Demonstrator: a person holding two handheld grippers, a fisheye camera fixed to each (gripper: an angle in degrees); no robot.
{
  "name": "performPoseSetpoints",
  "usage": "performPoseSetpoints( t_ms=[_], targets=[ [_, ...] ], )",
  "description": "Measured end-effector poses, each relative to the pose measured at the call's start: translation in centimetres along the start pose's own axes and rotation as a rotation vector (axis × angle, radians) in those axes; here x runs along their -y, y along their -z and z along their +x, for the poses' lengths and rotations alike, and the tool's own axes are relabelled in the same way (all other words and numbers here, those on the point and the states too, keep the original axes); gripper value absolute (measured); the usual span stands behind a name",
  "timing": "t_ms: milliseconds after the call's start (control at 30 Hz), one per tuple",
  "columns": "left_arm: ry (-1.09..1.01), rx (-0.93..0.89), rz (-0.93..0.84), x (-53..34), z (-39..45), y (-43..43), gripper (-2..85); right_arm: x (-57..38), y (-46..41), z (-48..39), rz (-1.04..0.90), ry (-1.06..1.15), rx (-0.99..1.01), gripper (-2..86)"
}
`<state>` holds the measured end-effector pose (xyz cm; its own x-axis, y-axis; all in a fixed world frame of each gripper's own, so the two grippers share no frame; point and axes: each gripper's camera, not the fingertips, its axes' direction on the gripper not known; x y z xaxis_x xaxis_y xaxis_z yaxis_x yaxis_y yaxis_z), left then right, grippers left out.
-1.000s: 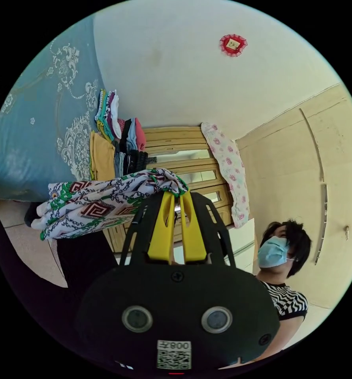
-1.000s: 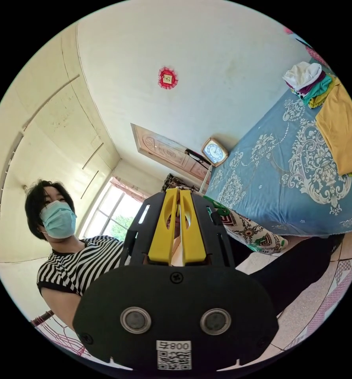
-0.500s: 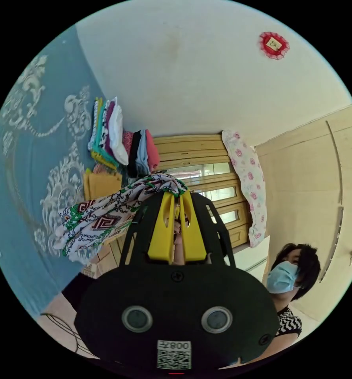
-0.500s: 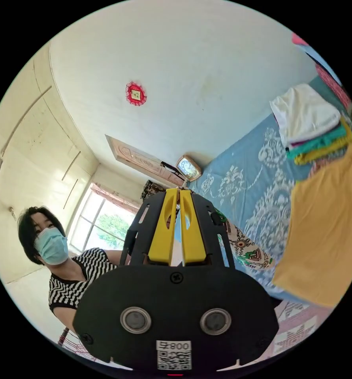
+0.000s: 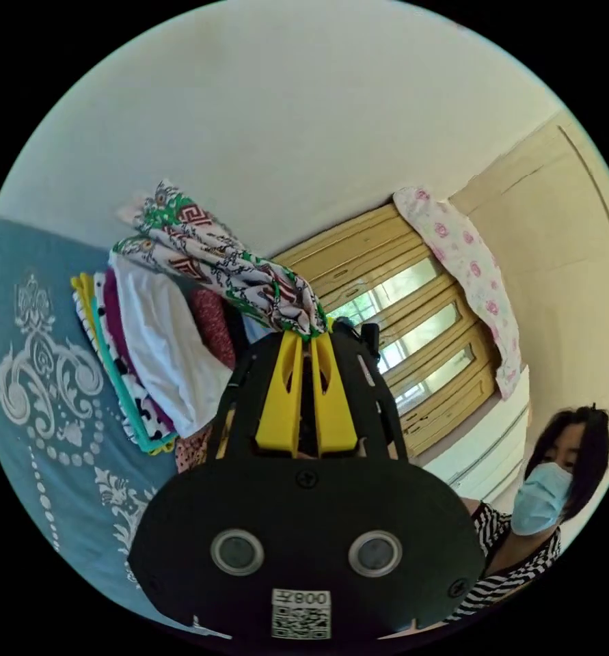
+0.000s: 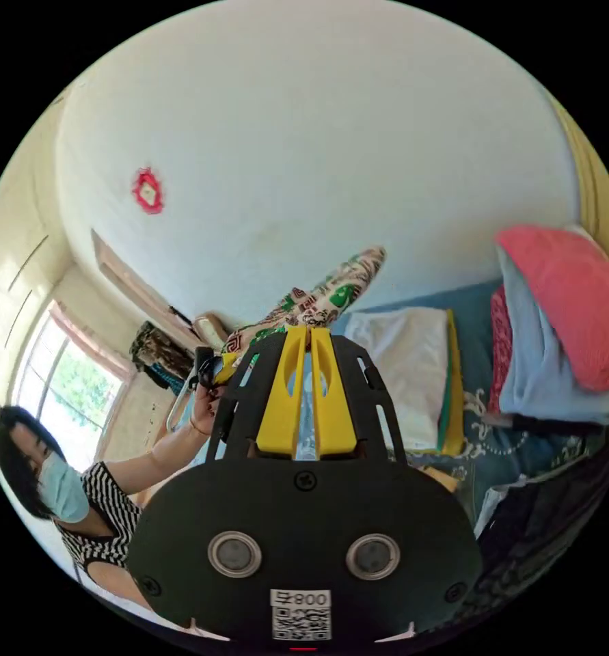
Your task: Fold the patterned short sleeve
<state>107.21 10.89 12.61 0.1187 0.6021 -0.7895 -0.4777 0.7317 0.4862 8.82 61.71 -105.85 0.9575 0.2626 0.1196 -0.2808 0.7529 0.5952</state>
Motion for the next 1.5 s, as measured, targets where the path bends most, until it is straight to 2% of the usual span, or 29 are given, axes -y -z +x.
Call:
performPoseSetpoints(
  t_ms=[67,133,233,300,400,633,767,900,1033,1100,1167,1300,1500],
  targets=[
    [0.180,0.059,-0.072,-1.0,-7.1,-4.0,2.4,-0.4,-2.6,5.6,-0.061,-0.143,-0.035,0.7],
    [0.238,0.065,-0.108,-1.7,-10.4,-6.1,2.4,-1.1,-4.7,10.0,-0.121,-0.245,-0.078,0.7],
    [0.234,0.014,-0.094,-1.6,-12.4,-7.8,2.4,-1.4,-5.3,13.8,-0.105,-0.284,-0.063,0.6],
    [0.210,0.023,-0.106,-0.8,-12.9,-8.5,2.5,-0.9,-4.6,15.7,-0.061,-0.297,0.017,0.6],
    [0.184,0.042,-0.122,0.5,-13.3,-9.6,2.9,0.3,-3.6,17.0,-0.038,-0.300,0.026,0.5],
    [0.213,0.069,-0.094,1.3,-15.0,-10.5,3.3,1.4,-1.2,18.3,0.045,-0.314,0.013,0.4],
    [0.202,0.064,-0.061,2.0,-15.4,-10.4,2.4,2.1,0.4,16.5,0.124,-0.200,0.014,0.1],
    [0.176,0.047,-0.051,3.2,-15.4,-11.6,1.6,4.7,-1.6,13.6,0.042,-0.058,-0.063,0.1],
    [0.152,0.113,-0.074,4.4,-16.3,-13.8,0.9,5.9,-5.3,15.2,-0.136,-0.106,-0.226,0.0],
    [0.181,0.155,-0.085,4.3,-17.3,-14.2,0.8,5.2,-5.5,17.1,-0.115,-0.175,-0.174,0.0],
    [0.199,0.079,-0.052,3.7,-18.1,-13.6,0.8,4.4,-4.3,17.9,-0.041,-0.195,-0.098,0.1],
    [0.164,0.036,-0.040,1.8,-18.1,-11.2,1.2,1.0,0.0,17.0,0.073,-0.096,-0.096,0.7],
    [0.238,0.060,-0.095,-5.5,-19.0,-7.9,2.1,-6.2,0.1,16.3,-0.018,-0.108,-0.195,4.9]
  ],
)
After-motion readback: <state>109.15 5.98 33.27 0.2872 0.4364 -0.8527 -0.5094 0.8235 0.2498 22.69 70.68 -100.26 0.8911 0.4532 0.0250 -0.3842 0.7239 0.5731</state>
